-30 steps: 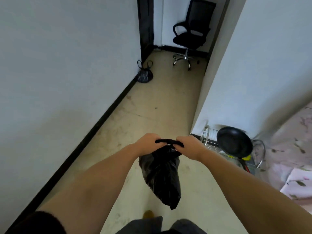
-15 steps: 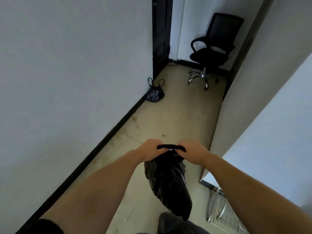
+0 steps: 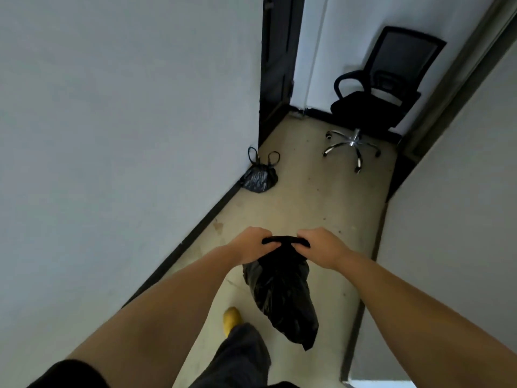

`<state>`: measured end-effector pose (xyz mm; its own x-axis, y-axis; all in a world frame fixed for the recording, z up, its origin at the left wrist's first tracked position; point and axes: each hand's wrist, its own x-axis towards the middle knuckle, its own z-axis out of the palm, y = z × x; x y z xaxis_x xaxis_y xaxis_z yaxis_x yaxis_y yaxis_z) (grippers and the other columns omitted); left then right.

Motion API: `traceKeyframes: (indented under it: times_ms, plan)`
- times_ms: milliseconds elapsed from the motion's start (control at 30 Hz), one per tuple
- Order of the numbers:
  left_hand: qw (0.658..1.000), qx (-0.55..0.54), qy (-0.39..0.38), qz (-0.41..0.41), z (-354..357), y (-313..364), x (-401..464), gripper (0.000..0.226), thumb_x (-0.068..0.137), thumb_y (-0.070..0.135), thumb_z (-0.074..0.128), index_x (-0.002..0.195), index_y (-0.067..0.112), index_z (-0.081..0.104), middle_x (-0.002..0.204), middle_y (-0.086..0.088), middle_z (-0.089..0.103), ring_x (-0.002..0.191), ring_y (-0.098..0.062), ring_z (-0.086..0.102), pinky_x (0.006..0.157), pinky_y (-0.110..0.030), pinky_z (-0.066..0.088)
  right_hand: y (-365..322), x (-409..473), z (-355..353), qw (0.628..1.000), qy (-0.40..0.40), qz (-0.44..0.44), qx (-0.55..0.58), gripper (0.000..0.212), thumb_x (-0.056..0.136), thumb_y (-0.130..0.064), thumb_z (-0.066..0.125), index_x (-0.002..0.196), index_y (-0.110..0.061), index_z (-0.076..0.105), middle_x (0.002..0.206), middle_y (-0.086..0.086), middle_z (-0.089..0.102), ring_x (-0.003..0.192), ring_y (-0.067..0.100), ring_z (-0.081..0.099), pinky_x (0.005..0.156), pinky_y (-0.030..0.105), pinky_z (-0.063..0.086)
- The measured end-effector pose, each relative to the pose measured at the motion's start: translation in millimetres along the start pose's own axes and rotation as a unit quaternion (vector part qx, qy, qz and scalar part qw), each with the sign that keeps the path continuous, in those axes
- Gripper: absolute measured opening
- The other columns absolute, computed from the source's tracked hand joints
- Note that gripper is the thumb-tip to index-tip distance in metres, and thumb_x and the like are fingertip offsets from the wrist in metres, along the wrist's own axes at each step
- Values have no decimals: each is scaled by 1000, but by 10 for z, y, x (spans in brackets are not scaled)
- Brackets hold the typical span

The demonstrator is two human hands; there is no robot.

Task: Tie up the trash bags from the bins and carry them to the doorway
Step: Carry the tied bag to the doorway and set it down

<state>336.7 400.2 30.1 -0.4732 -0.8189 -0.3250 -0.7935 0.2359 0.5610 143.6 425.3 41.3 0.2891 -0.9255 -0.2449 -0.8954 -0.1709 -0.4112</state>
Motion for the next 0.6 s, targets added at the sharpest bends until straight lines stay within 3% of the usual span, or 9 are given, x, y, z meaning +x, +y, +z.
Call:
traceKeyframes:
  times_ms: [200, 267, 400, 600]
  plan:
    - [999, 25, -22, 21, -878, -315, 1089, 39, 95, 37, 49, 59, 21, 42, 63, 4, 45, 71, -19, 49, 60, -29, 34, 97, 1150, -453, 998, 28, 42, 28, 22, 91, -28, 53, 73, -16, 49, 70, 3, 56, 64, 24, 54, 61, 38, 44]
    - [999, 28, -36, 29, -1104, -399, 1392, 37, 95, 36, 49, 65, 15, 50, 67, -2, 51, 74, -22, 51, 65, -31, 37, 121, 1456, -573, 998, 35, 44, 37, 23, 91, -27, 53, 73, -15, 49, 70, 5, 55, 65, 25, 55, 61, 38, 44]
    - [998, 14, -48, 31, -1483, -620, 1963, 39, 95, 37, 49, 95, 2, 65, 89, -13, 64, 85, -26, 60, 78, -35, 47, 199, 2082, -789, 997, 31, 53, 52, 23, 92, -26, 53, 72, -14, 49, 69, 5, 56, 63, 23, 53, 59, 36, 42]
    - [1000, 16, -21, 16, -2012, -917, 2933, 35, 94, 37, 52, 88, 4, 63, 79, -7, 58, 73, -19, 54, 67, -31, 41, 471, 3191, -1134, 998, 23, 43, 47, 26, 93, -29, 53, 73, -13, 50, 69, 5, 56, 62, 21, 52, 54, 30, 35]
